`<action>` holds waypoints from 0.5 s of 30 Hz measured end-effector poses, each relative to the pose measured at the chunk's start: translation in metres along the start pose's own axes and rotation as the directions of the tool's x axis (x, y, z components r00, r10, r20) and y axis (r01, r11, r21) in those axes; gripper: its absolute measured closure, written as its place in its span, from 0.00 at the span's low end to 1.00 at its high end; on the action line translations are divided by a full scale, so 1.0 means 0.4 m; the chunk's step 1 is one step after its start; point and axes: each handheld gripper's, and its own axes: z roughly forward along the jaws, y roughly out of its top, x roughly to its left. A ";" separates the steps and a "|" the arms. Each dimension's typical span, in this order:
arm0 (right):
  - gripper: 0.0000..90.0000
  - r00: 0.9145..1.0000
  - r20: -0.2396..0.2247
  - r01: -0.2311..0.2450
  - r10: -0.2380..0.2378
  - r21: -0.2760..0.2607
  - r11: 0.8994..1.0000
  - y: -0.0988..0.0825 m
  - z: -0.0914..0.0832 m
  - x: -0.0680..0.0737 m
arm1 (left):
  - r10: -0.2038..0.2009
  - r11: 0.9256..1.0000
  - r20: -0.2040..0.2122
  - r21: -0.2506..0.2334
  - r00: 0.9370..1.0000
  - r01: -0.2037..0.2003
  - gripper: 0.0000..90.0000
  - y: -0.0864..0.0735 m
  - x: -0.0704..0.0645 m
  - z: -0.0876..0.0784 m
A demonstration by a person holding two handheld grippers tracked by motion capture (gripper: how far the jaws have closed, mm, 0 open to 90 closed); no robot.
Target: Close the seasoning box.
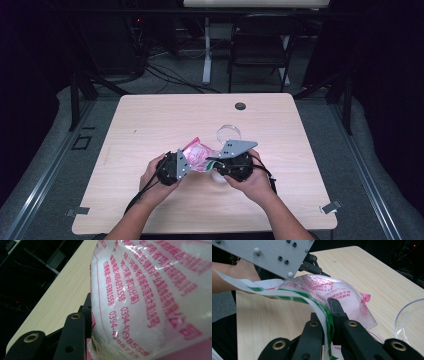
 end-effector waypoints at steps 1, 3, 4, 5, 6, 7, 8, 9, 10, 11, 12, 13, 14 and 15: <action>0.99 1.000 -0.003 -0.005 0.005 -0.003 1.000 0.000 0.000 0.000 | 0.001 1.000 -0.002 -0.001 1.000 -0.001 0.70 0.000 0.000 0.000; 1.00 1.000 -0.002 -0.014 0.014 -0.004 1.000 -0.001 -0.001 -0.001 | 0.003 1.000 -0.008 -0.001 1.000 -0.003 0.70 0.001 0.000 -0.001; 1.00 1.000 -0.002 -0.014 0.014 -0.004 1.000 -0.001 -0.001 -0.001 | 0.003 1.000 -0.011 -0.001 1.000 -0.003 0.70 0.001 0.000 -0.001; 1.00 1.000 -0.005 -0.023 0.023 -0.004 1.000 -0.001 -0.001 -0.002 | 0.007 1.000 -0.013 -0.003 1.000 -0.007 0.70 0.001 0.000 -0.002; 1.00 1.000 -0.005 -0.023 0.023 -0.004 1.000 -0.001 -0.001 -0.002 | 0.007 1.000 -0.013 -0.003 1.000 -0.007 0.70 0.001 0.000 -0.002; 1.00 0.999 -0.009 -0.032 0.032 -0.006 0.999 -0.001 -0.001 -0.004 | 0.005 1.000 -0.017 -0.004 1.000 -0.005 0.70 0.001 -0.001 -0.002; 1.00 0.999 -0.009 -0.032 0.032 -0.006 0.999 -0.001 -0.001 -0.004 | 0.007 1.000 -0.022 -0.004 1.000 -0.007 0.70 0.001 -0.001 -0.003; 1.00 0.999 -0.013 -0.041 0.041 -0.009 0.999 -0.001 0.000 -0.004 | 0.010 1.000 -0.029 -0.005 1.000 -0.010 0.70 0.002 0.000 -0.004; 1.00 0.999 -0.018 -0.052 0.052 -0.013 0.999 -0.002 -0.001 -0.005 | 0.013 1.000 -0.032 -0.005 0.999 -0.013 0.70 0.003 0.000 -0.004; 1.00 0.998 -0.018 -0.060 0.060 -0.016 0.998 -0.002 -0.002 -0.007 | 0.013 1.000 -0.034 -0.004 0.999 -0.013 0.70 0.004 0.000 -0.005; 1.00 0.998 -0.016 -0.062 0.062 -0.017 0.998 -0.002 -0.003 -0.007 | 0.017 1.000 -0.043 -0.003 0.999 -0.017 0.70 0.005 0.000 -0.007; 1.00 0.998 -0.015 -0.064 0.064 -0.018 0.998 -0.002 -0.004 -0.007 | 0.017 1.000 -0.043 -0.003 0.999 -0.017 0.70 0.005 0.000 -0.007; 1.00 0.998 -0.015 -0.064 0.064 -0.018 0.998 -0.002 -0.004 -0.007 | 0.018 1.000 -0.047 -0.003 0.999 -0.018 0.70 0.006 -0.001 -0.008; 1.00 0.998 -0.015 -0.064 0.064 -0.016 0.998 -0.002 -0.004 -0.008 | 0.021 1.000 -0.054 -0.006 0.998 -0.021 0.70 0.007 -0.001 -0.008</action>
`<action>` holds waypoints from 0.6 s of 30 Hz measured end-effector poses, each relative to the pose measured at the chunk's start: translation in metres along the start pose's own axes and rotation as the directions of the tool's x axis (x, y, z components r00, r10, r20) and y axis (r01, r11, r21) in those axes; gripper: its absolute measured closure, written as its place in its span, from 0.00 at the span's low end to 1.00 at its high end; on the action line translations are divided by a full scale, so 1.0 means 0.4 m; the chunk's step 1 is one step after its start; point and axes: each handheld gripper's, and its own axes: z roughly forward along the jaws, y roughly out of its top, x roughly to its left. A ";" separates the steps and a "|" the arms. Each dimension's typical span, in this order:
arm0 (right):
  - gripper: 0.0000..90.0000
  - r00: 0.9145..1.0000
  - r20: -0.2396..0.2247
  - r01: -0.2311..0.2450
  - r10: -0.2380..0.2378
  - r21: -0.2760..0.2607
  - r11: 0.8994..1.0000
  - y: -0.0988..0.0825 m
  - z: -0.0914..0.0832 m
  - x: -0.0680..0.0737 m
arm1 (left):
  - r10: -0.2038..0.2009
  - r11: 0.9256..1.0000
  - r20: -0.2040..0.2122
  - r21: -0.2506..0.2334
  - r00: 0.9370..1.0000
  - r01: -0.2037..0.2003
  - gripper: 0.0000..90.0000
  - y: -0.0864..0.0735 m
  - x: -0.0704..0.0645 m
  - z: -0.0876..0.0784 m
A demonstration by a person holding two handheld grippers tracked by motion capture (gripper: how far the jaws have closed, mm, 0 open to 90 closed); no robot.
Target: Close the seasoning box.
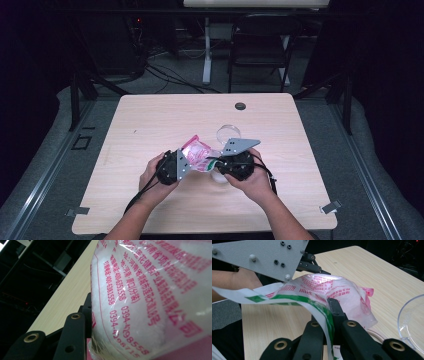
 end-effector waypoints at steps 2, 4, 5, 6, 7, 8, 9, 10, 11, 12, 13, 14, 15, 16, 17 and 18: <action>1.00 1.000 0.000 -0.011 0.011 -0.004 1.000 -0.001 -0.001 -0.002 | 0.015 1.000 -0.013 0.004 1.000 -0.015 0.70 0.002 0.001 -0.001; 1.00 1.000 -0.001 -0.016 0.016 -0.004 1.000 -0.002 -0.001 -0.004 | 0.023 1.000 -0.019 0.004 1.000 -0.023 0.70 0.004 0.002 -0.001; 1.00 1.000 -0.002 -0.018 0.018 -0.003 1.000 -0.002 -0.002 -0.005 | 0.026 1.000 -0.024 0.006 0.999 -0.026 0.70 0.005 0.002 -0.002; 1.00 1.000 0.000 -0.017 0.017 0.002 1.000 -0.002 -0.003 -0.007 | 0.028 1.000 -0.028 0.005 0.999 -0.027 0.70 0.005 0.002 -0.002; 1.00 1.000 0.000 -0.017 0.017 0.002 1.000 -0.002 -0.003 -0.007 | 0.031 1.000 -0.033 0.006 0.999 -0.030 0.70 0.006 0.002 -0.002; 1.00 1.000 0.000 -0.022 0.022 -0.002 1.000 -0.003 -0.002 -0.007 | 0.030 1.000 -0.038 -0.002 0.999 -0.030 0.70 0.007 0.001 -0.001; 1.00 1.000 -0.003 -0.023 0.023 -0.002 1.000 -0.003 -0.004 -0.008 | 0.036 0.999 -0.041 -0.001 0.999 -0.036 0.70 0.007 0.002 -0.002; 1.00 1.000 -0.004 -0.028 0.028 -0.002 1.000 -0.004 -0.005 -0.010 | 0.049 0.999 -0.047 -0.003 0.998 -0.049 0.70 0.009 0.003 -0.001; 1.00 1.000 -0.004 -0.028 0.028 -0.002 1.000 -0.004 -0.005 -0.010 | 0.049 0.999 -0.047 -0.003 0.998 -0.049 0.70 0.009 0.003 -0.001; 1.00 1.000 -0.005 -0.029 0.029 -0.002 1.000 -0.005 -0.005 -0.011 | 0.060 0.998 -0.054 0.001 0.997 -0.060 0.70 0.010 0.003 -0.001; 1.00 0.999 -0.008 -0.032 0.032 -0.002 0.999 -0.006 -0.005 -0.013 | 0.062 0.998 -0.057 0.001 0.996 -0.062 0.70 0.011 0.002 -0.001; 1.00 0.999 -0.009 -0.037 0.037 -0.001 0.999 -0.007 -0.005 -0.014 | 0.070 0.998 -0.060 0.001 0.996 -0.070 0.70 0.012 0.004 -0.001; 1.00 0.999 -0.009 -0.037 0.037 -0.001 0.999 -0.007 -0.005 -0.014 | 0.079 0.997 -0.061 0.002 0.995 -0.079 0.70 0.013 0.006 -0.002; 1.00 0.999 -0.009 -0.039 0.039 -0.002 0.999 -0.007 -0.005 -0.015 | 0.080 0.997 -0.062 0.002 0.995 -0.080 0.70 0.014 0.006 -0.002; 1.00 0.999 -0.009 -0.039 0.039 -0.002 0.999 -0.007 -0.006 -0.015 | 0.084 0.996 -0.063 0.003 0.995 -0.084 0.70 0.014 0.006 -0.002; 1.00 0.999 -0.009 -0.039 0.039 -0.002 0.999 -0.006 -0.007 -0.016 | 0.088 0.996 -0.066 0.003 0.994 -0.088 0.70 0.015 0.006 -0.002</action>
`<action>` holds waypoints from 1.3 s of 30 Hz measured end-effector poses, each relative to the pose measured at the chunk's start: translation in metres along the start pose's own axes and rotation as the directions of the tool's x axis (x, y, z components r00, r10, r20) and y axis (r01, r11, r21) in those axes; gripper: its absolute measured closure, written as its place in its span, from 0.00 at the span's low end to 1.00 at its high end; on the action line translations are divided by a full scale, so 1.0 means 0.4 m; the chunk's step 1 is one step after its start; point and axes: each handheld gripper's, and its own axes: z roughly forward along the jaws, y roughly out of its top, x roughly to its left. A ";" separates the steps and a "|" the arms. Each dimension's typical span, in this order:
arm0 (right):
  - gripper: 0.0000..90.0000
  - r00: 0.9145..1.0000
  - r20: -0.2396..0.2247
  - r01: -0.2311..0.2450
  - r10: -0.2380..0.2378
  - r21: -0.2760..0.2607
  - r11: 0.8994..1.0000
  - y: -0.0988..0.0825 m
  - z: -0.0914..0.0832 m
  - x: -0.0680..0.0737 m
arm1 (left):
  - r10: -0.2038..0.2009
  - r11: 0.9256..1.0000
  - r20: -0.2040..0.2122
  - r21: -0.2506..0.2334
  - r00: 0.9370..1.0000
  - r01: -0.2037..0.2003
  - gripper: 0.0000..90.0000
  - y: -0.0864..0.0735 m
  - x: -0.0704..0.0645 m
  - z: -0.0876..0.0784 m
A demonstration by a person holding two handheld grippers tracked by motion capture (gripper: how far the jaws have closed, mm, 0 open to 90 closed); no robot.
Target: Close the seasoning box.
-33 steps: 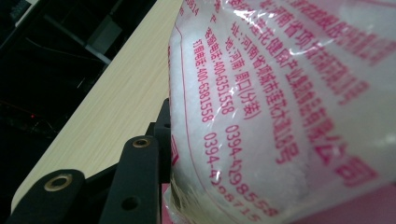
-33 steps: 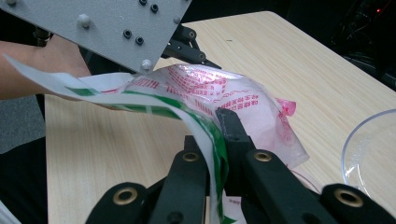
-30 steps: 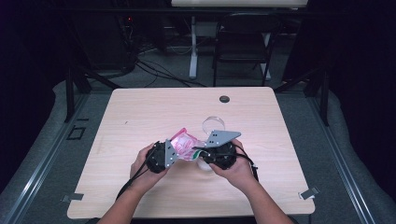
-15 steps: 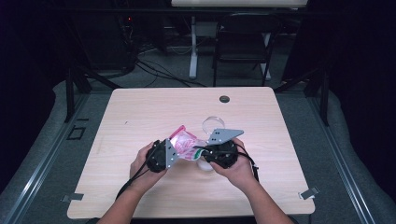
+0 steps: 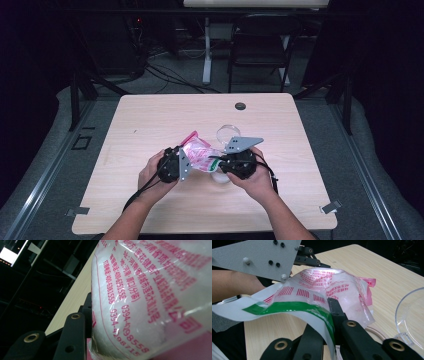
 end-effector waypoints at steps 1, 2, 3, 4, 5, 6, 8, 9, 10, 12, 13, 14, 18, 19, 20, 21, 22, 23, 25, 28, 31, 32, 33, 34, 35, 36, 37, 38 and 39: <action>1.00 1.000 -0.003 -0.007 0.007 -0.004 1.000 -0.001 0.000 -0.001 | 0.003 1.000 -0.006 0.002 1.000 -0.003 0.70 0.001 -0.002 0.000; 1.00 1.000 -0.003 -0.007 0.007 -0.004 1.000 -0.001 0.000 -0.001 | 0.003 1.000 -0.006 0.002 1.000 -0.003 0.70 0.001 -0.002 0.000; 1.00 1.000 -0.004 -0.010 0.010 -0.002 1.000 -0.001 0.000 -0.002 | 0.011 1.000 -0.013 0.000 1.000 -0.011 0.70 0.002 -0.002 0.001; 1.00 1.000 -0.004 -0.011 0.011 0.001 1.000 -0.001 -0.001 -0.004 | 0.019 1.000 -0.019 -0.003 1.000 -0.019 0.70 0.004 -0.001 0.003; 1.00 1.000 -0.006 -0.015 0.015 0.001 1.000 -0.002 -0.001 -0.005 | 0.022 1.000 -0.020 -0.003 1.000 -0.022 0.70 0.005 -0.001 0.003; 1.00 1.000 -0.007 -0.021 0.021 0.001 1.000 -0.003 -0.001 -0.006 | 0.028 1.000 -0.024 -0.003 0.999 -0.028 0.70 0.006 -0.001 0.003; 1.00 1.000 -0.006 -0.021 0.021 0.004 1.000 -0.003 -0.002 -0.008 | 0.035 0.999 -0.024 0.001 0.999 -0.035 0.70 0.007 0.000 0.004; 1.00 1.000 -0.004 -0.022 0.022 0.004 1.000 -0.004 -0.001 -0.009 | 0.042 0.999 -0.028 0.001 0.999 -0.042 0.70 0.009 0.001 0.004; 1.00 1.000 -0.005 -0.024 0.024 0.003 1.000 -0.005 -0.001 -0.010 | 0.052 0.999 -0.031 0.004 0.998 -0.052 0.70 0.010 0.003 0.004; 1.00 1.000 -0.004 -0.028 0.028 -0.002 1.000 -0.007 -0.001 -0.014 | 0.050 0.999 -0.032 0.010 0.998 -0.050 0.70 0.013 0.003 0.005; 1.00 1.000 -0.004 -0.028 0.028 -0.002 1.000 -0.007 -0.001 -0.014 | 0.050 0.999 -0.032 0.010 0.998 -0.050 0.70 0.013 0.003 0.005; 1.00 1.000 -0.004 -0.029 0.029 -0.003 1.000 -0.007 -0.001 -0.015 | 0.049 0.999 -0.030 0.013 0.998 -0.049 0.70 0.013 0.002 0.006; 1.00 0.999 -0.009 -0.035 0.035 -0.010 0.999 -0.010 0.000 -0.018 | 0.055 0.998 -0.038 0.017 0.998 -0.054 0.70 0.015 0.002 0.007; 1.00 0.999 -0.006 -0.036 0.036 -0.010 0.999 -0.011 -0.001 -0.020 | 0.058 0.998 -0.040 0.015 0.998 -0.057 0.70 0.016 0.002 0.007; 1.00 0.999 -0.006 -0.036 0.036 -0.010 0.999 -0.011 -0.001 -0.020 | 0.071 0.997 -0.042 0.025 0.997 -0.070 0.70 0.017 0.004 0.005; 1.00 0.999 -0.007 -0.041 0.041 -0.013 0.999 -0.011 -0.001 -0.020 | 0.069 0.997 -0.043 0.023 0.997 -0.068 0.70 0.017 0.004 0.005; 1.00 0.999 -0.010 -0.044 0.044 -0.017 0.999 -0.012 -0.001 -0.021 | 0.070 0.997 -0.045 0.024 0.997 -0.069 0.70 0.017 0.005 0.005; 1.00 0.999 -0.010 -0.046 0.046 -0.022 0.999 -0.012 0.000 -0.021 | 0.073 0.997 -0.051 0.025 0.996 -0.072 0.70 0.018 0.005 0.005; 1.00 0.999 -0.006 -0.046 0.046 -0.027 0.999 -0.012 -0.001 -0.022 | 0.070 0.997 -0.051 0.023 0.996 -0.069 0.70 0.020 0.005 0.005; 1.00 0.999 -0.004 -0.040 0.039 -0.026 0.999 -0.012 -0.004 -0.024 | 0.079 0.997 -0.055 0.027 0.995 -0.077 0.70 0.025 0.008 0.005; 0.99 0.999 0.002 -0.041 0.042 -0.028 0.999 -0.013 -0.006 -0.027 | 0.087 0.996 -0.065 0.030 0.994 -0.085 0.70 0.029 0.012 0.005; 0.99 0.999 0.002 -0.045 0.045 -0.030 0.999 -0.014 -0.006 -0.029 | 0.087 0.996 -0.068 0.032 0.994 -0.085 0.70 0.031 0.014 0.005; 0.99 0.999 0.002 -0.045 0.045 -0.030 0.999 -0.014 -0.006 -0.029 | 0.087 0.996 -0.068 0.032 0.994 -0.085 0.70 0.031 0.014 0.005; 0.98 0.999 0.006 -0.046 0.047 -0.030 0.998 -0.014 -0.006 -0.030 | 0.093 0.995 -0.071 0.036 0.993 -0.090 0.70 0.033 0.018 0.005; 0.98 0.999 0.006 -0.046 0.047 -0.030 0.998 -0.014 -0.006 -0.030 | 0.093 0.995 -0.071 0.036 0.993 -0.090 0.70 0.033 0.018 0.005; 0.98 0.999 0.010 -0.046 0.046 -0.030 0.998 -0.015 -0.007 -0.031 | 0.094 0.995 -0.070 0.038 0.993 -0.092 0.70 0.035 0.019 0.005; 0.98 0.999 0.012 -0.044 0.044 -0.028 0.999 -0.015 -0.007 -0.031 | 0.095 0.995 -0.069 0.036 0.993 -0.093 0.71 0.036 0.020 0.007; 0.97 0.999 0.015 -0.043 0.043 -0.028 0.999 -0.015 -0.008 -0.032 | 0.095 0.995 -0.069 0.036 0.993 -0.093 0.71 0.036 0.020 0.007; 0.97 0.999 0.015 -0.043 0.043 -0.028 0.999 -0.015 -0.008 -0.032 | 0.095 0.995 -0.069 0.037 0.993 -0.093 0.71 0.036 0.021 0.007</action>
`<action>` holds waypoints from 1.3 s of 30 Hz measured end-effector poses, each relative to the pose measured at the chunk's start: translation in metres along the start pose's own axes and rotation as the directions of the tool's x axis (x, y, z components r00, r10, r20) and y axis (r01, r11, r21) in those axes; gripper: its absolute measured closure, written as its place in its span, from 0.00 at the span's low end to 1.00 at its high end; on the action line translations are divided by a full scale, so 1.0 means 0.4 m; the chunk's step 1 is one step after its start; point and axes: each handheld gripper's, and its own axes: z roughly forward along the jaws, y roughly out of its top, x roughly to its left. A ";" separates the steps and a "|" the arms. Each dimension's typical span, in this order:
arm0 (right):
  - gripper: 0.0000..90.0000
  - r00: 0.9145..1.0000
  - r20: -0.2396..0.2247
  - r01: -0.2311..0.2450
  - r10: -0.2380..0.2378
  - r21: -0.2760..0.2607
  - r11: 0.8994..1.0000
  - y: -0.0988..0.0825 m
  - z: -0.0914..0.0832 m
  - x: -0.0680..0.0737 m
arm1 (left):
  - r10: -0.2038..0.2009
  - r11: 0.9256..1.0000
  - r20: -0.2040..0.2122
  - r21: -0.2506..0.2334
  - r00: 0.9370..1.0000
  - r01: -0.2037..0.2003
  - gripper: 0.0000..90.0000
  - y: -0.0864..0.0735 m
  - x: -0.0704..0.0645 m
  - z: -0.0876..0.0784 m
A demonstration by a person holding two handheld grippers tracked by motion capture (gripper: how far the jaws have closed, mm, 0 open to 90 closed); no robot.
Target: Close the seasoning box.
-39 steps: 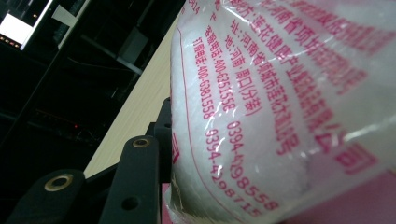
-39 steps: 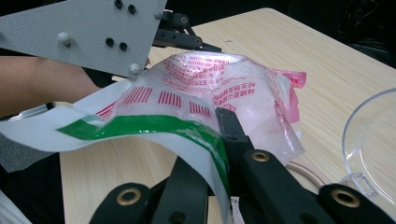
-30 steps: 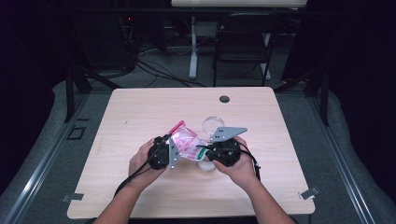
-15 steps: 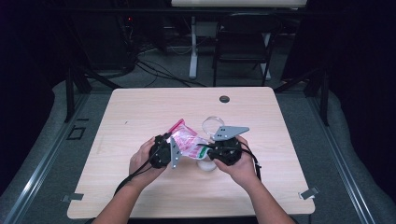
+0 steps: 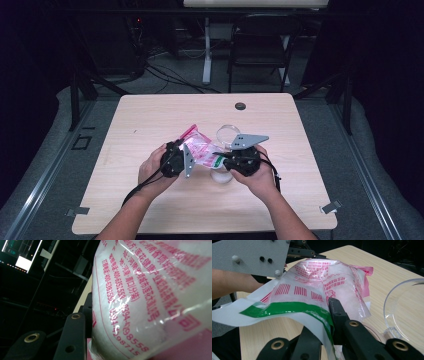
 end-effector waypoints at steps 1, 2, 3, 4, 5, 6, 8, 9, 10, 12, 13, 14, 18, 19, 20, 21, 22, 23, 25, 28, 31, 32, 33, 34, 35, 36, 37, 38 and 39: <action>0.96 1.000 0.003 -0.003 0.003 -0.001 1.000 0.000 0.000 -0.001 | -0.004 1.000 0.004 0.003 1.000 0.004 0.71 0.000 0.001 0.001; 0.96 1.000 0.003 -0.003 0.003 -0.001 1.000 0.000 0.000 -0.001 | -0.004 1.000 0.004 0.003 1.000 0.004 0.71 0.000 0.001 0.001; 0.94 1.000 0.007 -0.003 0.003 0.000 1.000 0.000 -0.001 -0.002 | -0.002 1.000 0.001 0.001 1.000 0.002 0.71 -0.001 0.002 0.001; 0.94 1.000 0.007 -0.003 0.003 0.000 1.000 0.000 -0.001 -0.002 | -0.002 1.000 0.000 0.001 1.000 0.002 0.71 -0.001 0.003 0.002; 0.92 1.000 0.008 -0.002 0.002 0.002 1.000 0.000 -0.001 -0.002 | -0.003 1.000 -0.002 0.001 1.000 0.003 0.71 -0.001 0.004 0.002; 0.88 1.000 0.008 -0.010 0.011 -0.001 1.000 0.000 0.000 -0.003 | -0.006 1.000 -0.001 0.002 1.000 0.006 0.71 -0.002 0.005 0.002; 0.87 1.000 0.014 -0.010 0.010 0.006 1.000 0.000 -0.001 -0.004 | -0.009 1.000 -0.008 0.003 1.000 0.009 0.71 -0.002 0.006 0.002; 0.87 1.000 0.014 -0.010 0.010 0.006 1.000 0.000 -0.001 -0.004 | -0.004 1.000 -0.008 0.008 1.000 0.004 0.71 -0.002 0.009 0.001; 0.86 1.000 0.017 -0.010 0.010 0.005 1.000 0.000 -0.004 -0.006 | -0.002 1.000 -0.010 0.007 1.000 0.002 0.71 -0.002 0.011 0.001; 0.86 1.000 0.018 -0.010 0.010 0.003 1.000 0.001 -0.005 -0.007 | -0.003 1.000 -0.016 0.012 1.000 0.003 0.71 -0.002 0.015 0.001; 0.86 1.000 0.019 -0.012 0.012 0.000 1.000 0.001 -0.006 -0.007 | 0.009 1.000 -0.018 0.022 1.000 -0.008 0.71 -0.001 0.018 -0.001; 0.85 1.000 0.023 -0.011 0.011 -0.001 1.000 0.001 -0.008 -0.007 | -0.003 1.000 -0.022 0.013 1.000 0.003 0.71 -0.002 0.018 0.000; 0.86 1.000 0.024 -0.009 0.010 -0.007 1.000 0.004 -0.014 -0.008 | -0.006 1.000 -0.023 0.018 1.000 0.007 0.71 -0.003 0.023 0.001; 0.88 1.000 0.026 -0.007 0.007 -0.005 1.000 0.005 -0.016 -0.008 | -0.005 1.000 -0.021 0.021 1.000 0.006 0.71 -0.003 0.023 0.001; 0.89 1.000 0.027 -0.007 0.007 -0.005 1.000 0.005 -0.017 -0.007 | -0.005 1.000 -0.021 0.021 1.000 0.006 0.71 -0.003 0.023 0.001; 0.89 1.000 0.027 -0.007 0.007 -0.005 1.000 0.005 -0.017 -0.007 | -0.002 1.000 -0.024 0.020 1.000 0.003 0.71 -0.003 0.023 0.001; 0.92 1.000 0.026 -0.002 0.002 -0.004 1.000 0.006 -0.018 -0.007 | 0.000 1.000 -0.024 0.020 1.000 0.001 0.71 -0.003 0.023 0.002; 0.94 1.000 0.028 0.001 -0.001 -0.003 1.000 0.006 -0.018 -0.006 | 0.006 1.000 -0.029 0.020 1.000 -0.006 0.71 -0.001 0.023 0.002; 0.96 1.000 0.029 0.001 -0.001 -0.004 1.000 0.006 -0.018 -0.006 | 0.015 1.000 -0.031 0.027 0.999 -0.014 0.71 0.000 0.024 0.001; 1.00 1.000 0.028 -0.002 0.002 -0.006 1.000 0.006 -0.020 -0.007 | 0.016 1.000 -0.040 0.023 0.999 -0.015 0.71 0.004 0.025 0.000; 1.00 1.000 0.027 -0.007 0.008 -0.008 1.000 0.004 -0.022 -0.010 | 0.039 0.999 -0.046 0.032 0.998 -0.037 0.71 0.007 0.028 -0.003; 1.00 1.000 0.026 -0.009 0.009 -0.008 1.000 0.004 -0.021 -0.011 | 0.045 0.998 -0.048 0.034 0.998 -0.044 0.71 0.008 0.028 -0.002; 1.00 1.000 0.026 -0.009 0.009 -0.008 1.000 0.004 -0.021 -0.011 | 0.045 0.998 -0.048 0.034 0.998 -0.044 0.71 0.008 0.028 -0.002; 1.00 1.000 0.023 -0.012 0.012 -0.008 1.000 0.003 -0.020 -0.011 | 0.047 0.998 -0.049 0.036 0.998 -0.045 0.71 0.009 0.028 -0.002; 1.00 1.000 0.022 -0.008 0.008 0.001 1.000 0.003 -0.020 -0.012 | 0.047 0.998 -0.052 0.039 0.998 -0.045 0.71 0.009 0.027 -0.002; 1.00 1.000 0.022 -0.008 0.008 0.001 1.000 0.003 -0.020 -0.012 | 0.047 0.998 -0.052 0.039 0.998 -0.045 0.71 0.009 0.027 -0.002; 1.00 1.000 0.019 -0.011 0.011 0.004 1.000 0.002 -0.020 -0.014 | 0.052 0.998 -0.062 0.034 0.997 -0.050 0.71 0.009 0.025 -0.002; 1.00 1.000 0.019 -0.011 0.011 0.004 1.000 0.002 -0.020 -0.014 | 0.052 0.998 -0.062 0.034 0.997 -0.050 0.71 0.009 0.025 -0.002; 1.00 1.000 0.019 -0.011 0.011 0.004 1.000 0.001 -0.020 -0.015 | 0.060 0.998 -0.066 0.033 0.996 -0.058 0.71 0.010 0.025 -0.002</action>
